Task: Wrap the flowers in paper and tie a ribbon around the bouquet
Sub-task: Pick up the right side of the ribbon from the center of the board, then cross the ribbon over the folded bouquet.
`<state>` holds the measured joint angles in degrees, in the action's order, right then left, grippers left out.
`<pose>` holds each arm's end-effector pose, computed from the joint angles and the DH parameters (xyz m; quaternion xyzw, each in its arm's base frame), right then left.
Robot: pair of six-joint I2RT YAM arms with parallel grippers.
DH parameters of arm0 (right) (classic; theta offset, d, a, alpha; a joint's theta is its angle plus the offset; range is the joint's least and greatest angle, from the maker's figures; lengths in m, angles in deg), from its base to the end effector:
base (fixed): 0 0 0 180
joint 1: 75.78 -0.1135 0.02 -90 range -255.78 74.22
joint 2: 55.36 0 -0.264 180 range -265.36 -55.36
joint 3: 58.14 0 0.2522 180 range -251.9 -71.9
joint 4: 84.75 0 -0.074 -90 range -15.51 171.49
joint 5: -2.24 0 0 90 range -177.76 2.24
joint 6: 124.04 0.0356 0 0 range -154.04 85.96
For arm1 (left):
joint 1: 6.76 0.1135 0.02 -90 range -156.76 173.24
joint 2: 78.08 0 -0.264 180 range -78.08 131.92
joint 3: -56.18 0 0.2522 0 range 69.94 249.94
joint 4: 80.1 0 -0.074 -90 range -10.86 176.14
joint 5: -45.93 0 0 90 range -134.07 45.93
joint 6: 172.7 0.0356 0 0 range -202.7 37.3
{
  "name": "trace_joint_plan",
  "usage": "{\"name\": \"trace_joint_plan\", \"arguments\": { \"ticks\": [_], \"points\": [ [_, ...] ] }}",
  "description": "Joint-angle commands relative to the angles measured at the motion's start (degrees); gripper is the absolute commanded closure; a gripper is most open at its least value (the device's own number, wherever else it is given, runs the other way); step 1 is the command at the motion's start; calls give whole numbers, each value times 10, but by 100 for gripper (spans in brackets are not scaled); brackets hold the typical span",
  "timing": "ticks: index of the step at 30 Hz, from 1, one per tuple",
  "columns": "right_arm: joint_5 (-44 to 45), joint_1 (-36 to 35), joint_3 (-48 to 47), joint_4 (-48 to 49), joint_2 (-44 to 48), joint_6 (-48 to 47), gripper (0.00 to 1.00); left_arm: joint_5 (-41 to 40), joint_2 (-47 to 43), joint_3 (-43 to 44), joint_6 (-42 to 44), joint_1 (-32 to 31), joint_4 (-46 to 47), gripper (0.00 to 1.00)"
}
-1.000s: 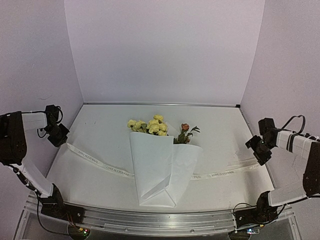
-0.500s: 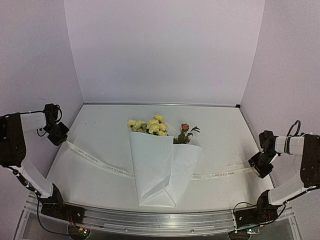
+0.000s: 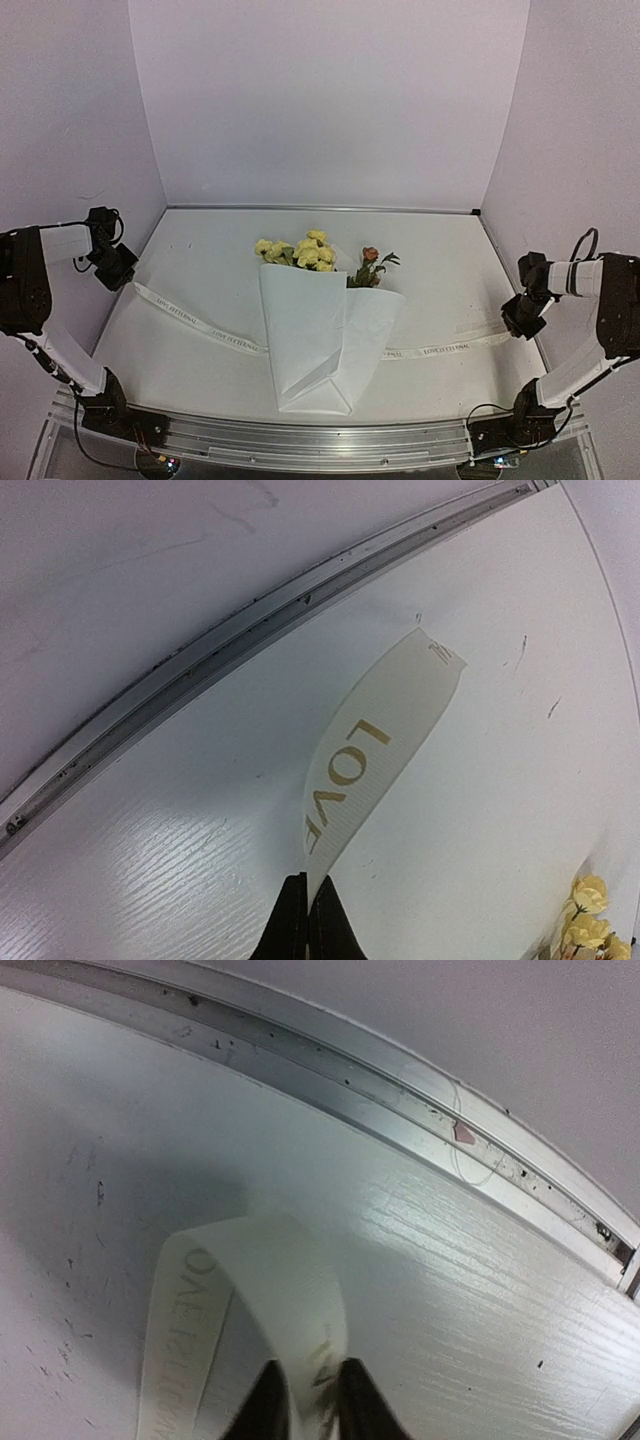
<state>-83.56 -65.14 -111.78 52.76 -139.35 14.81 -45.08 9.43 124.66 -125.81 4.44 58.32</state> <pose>0.2377 -0.0473 0.1440 0.4950 0.8552 0.0146 0.1527 0.2949 0.0590 0.1995 -0.4434 0.8596 -0.0615 0.2462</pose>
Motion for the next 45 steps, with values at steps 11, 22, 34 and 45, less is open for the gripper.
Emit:
{"name": "trace_joint_plan", "arguments": {
  "ticks": [11, 22, 34, 45],
  "points": [
    [-46, -122, -95, -22, 144, 39, 100, 146, -76, 116, 73, -249, 193, 100],
    [-197, -215, -251, 2, 21, 58, 100, 283, 127, 277, 302, -666, 276, 100],
    [-263, -260, -388, -3, -95, 44, 100, 315, 334, 443, 457, -762, 126, 100],
    [-328, -318, -503, -3, -179, 42, 100, 320, 400, 521, 527, -769, 66, 96]
  ]
}}
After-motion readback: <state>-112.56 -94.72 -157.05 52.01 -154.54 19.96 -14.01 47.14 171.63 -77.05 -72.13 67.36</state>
